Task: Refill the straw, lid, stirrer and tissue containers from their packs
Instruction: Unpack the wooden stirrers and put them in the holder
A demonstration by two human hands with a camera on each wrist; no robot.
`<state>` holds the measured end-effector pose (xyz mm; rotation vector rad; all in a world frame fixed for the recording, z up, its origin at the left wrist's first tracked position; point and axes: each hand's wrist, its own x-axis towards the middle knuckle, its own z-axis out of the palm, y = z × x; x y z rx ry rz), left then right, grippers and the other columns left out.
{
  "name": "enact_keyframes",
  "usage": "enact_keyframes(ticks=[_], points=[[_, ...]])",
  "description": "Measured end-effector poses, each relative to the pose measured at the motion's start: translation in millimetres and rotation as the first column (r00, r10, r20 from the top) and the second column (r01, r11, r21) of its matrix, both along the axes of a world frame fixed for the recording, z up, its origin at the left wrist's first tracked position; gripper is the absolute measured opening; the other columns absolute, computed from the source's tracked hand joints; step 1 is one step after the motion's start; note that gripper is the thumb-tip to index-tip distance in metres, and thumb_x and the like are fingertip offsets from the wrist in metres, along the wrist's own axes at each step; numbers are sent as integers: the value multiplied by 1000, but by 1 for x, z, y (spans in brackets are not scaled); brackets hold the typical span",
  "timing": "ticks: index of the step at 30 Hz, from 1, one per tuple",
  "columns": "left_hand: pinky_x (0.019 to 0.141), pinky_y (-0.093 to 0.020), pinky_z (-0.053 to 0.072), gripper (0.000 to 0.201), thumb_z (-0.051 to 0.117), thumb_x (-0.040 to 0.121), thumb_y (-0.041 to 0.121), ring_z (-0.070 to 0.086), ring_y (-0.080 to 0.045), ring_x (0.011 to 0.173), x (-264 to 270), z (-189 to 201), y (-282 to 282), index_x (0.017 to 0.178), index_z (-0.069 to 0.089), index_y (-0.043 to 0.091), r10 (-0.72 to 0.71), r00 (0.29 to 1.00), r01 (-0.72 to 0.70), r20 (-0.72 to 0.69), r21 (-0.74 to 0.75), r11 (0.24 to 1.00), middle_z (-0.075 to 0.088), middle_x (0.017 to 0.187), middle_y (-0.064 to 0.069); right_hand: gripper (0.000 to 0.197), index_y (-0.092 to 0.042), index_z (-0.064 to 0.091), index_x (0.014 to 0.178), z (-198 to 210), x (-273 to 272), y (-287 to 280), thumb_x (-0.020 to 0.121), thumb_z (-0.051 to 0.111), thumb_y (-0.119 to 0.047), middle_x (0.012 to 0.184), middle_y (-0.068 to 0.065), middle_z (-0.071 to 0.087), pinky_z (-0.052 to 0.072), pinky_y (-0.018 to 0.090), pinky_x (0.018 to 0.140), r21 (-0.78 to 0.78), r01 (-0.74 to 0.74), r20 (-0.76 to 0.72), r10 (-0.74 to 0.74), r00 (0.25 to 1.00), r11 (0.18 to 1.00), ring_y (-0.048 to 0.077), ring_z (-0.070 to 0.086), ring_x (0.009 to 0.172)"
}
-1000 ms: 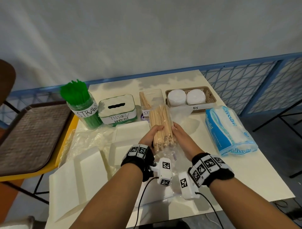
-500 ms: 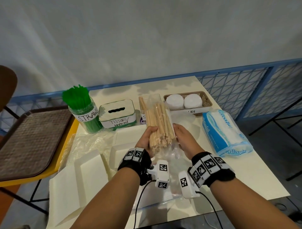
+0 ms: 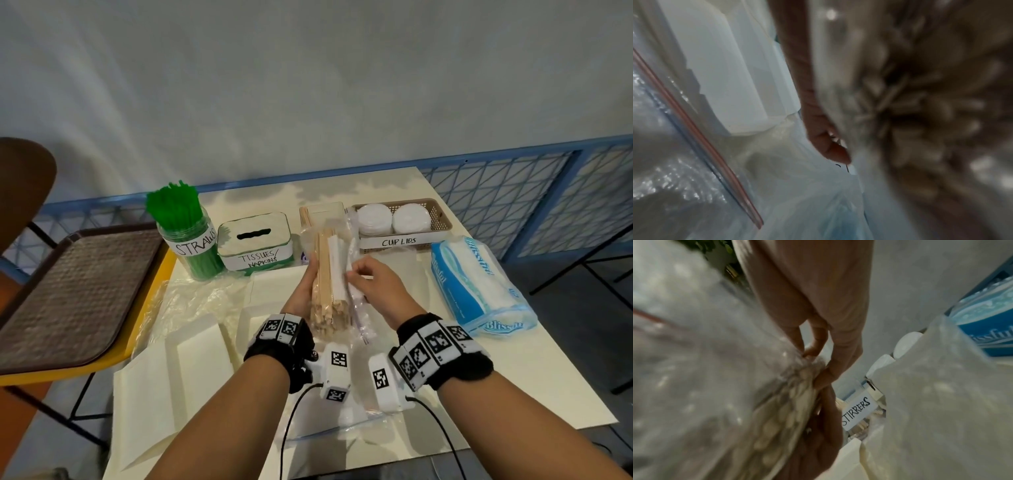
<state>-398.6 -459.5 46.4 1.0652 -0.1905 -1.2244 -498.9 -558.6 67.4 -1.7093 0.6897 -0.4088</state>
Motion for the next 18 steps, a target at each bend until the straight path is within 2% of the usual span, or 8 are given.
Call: enact_keyframes(ticks=[3, 5, 7, 10, 12, 14, 16, 18], points=[[66, -34, 58, 51, 45, 88, 54, 71, -24, 76, 4, -2, 3, 112, 63, 13, 79, 995, -79, -59, 13, 997, 73, 88, -11, 8, -16, 50, 85, 6, -1, -6, 94, 51, -16, 87, -1, 54, 44, 34, 78, -13, 77, -11, -78, 997, 997, 16, 50, 83], [84, -41, 54, 53, 55, 82, 52, 66, -27, 97, 8, -2, 4, 121, 58, 15, 131, 988, -128, -77, 48, 991, 69, 107, -12, 9, -16, 49, 86, 11, -1, -11, 95, 48, -17, 92, 3, 55, 44, 37, 79, 78, 123, 4, -124, 992, 989, 19, 50, 84], [96, -46, 46, 57, 60, 78, 51, 61, -28, 107, 11, -3, 4, 121, 58, 14, 137, 988, -132, -66, 81, 988, 68, 112, -11, 10, -19, 50, 86, 14, 0, -12, 95, 47, -19, 100, 8, 57, 45, 38, 79, 131, 122, 7, -124, 992, 984, 22, 51, 87], [90, -44, 49, 43, 61, 82, 42, 65, -26, 99, 12, -8, 3, 111, 62, 11, 129, 990, -123, -64, 87, 989, 73, 99, -11, 5, -16, 51, 95, 21, 2, -9, 95, 46, -17, 107, 10, 58, 47, 41, 84, 109, 90, 34, -95, 995, 990, 24, 54, 95], [85, -42, 51, 33, 63, 84, 32, 67, -25, 92, 11, -11, 2, 107, 63, 8, 115, 991, -109, -63, 91, 990, 74, 94, -11, 16, -22, 51, 93, 23, 3, -7, 94, 44, -7, 101, 7, 58, 46, 36, 76, 105, 103, 98, -114, 989, 989, 21, 55, 91], [83, -41, 51, 33, 64, 84, 23, 67, -26, 89, 10, -11, 1, 112, 61, 6, 110, 993, -105, -38, 118, 988, 74, 90, -12, 25, -25, 53, 92, 22, 4, -7, 93, 42, -3, 91, -1, 58, 43, 26, 68, -20, 112, 107, -109, 988, 993, 14, 54, 81], [83, -42, 52, 39, 67, 82, 22, 66, -28, 90, 10, -9, 0, 116, 59, 5, 123, 992, -123, 8, 155, 980, 73, 93, -13, 11, -21, 57, 99, 21, 3, -2, 94, 49, -16, 93, -6, 59, 41, 22, 69, -150, 63, 22, -60, 998, 987, 7, 53, 79], [90, -50, 50, 64, 80, 68, 35, 65, -35, 98, 13, -10, -2, 121, 57, 8, 91, 990, -115, 110, 234, 966, 69, 105, -17, 36, -17, 50, 116, 18, 2, 1, 86, 63, -34, 109, -4, 56, 40, 23, 79, -178, 3, -108, -23, 994, 984, 9, 52, 95]])
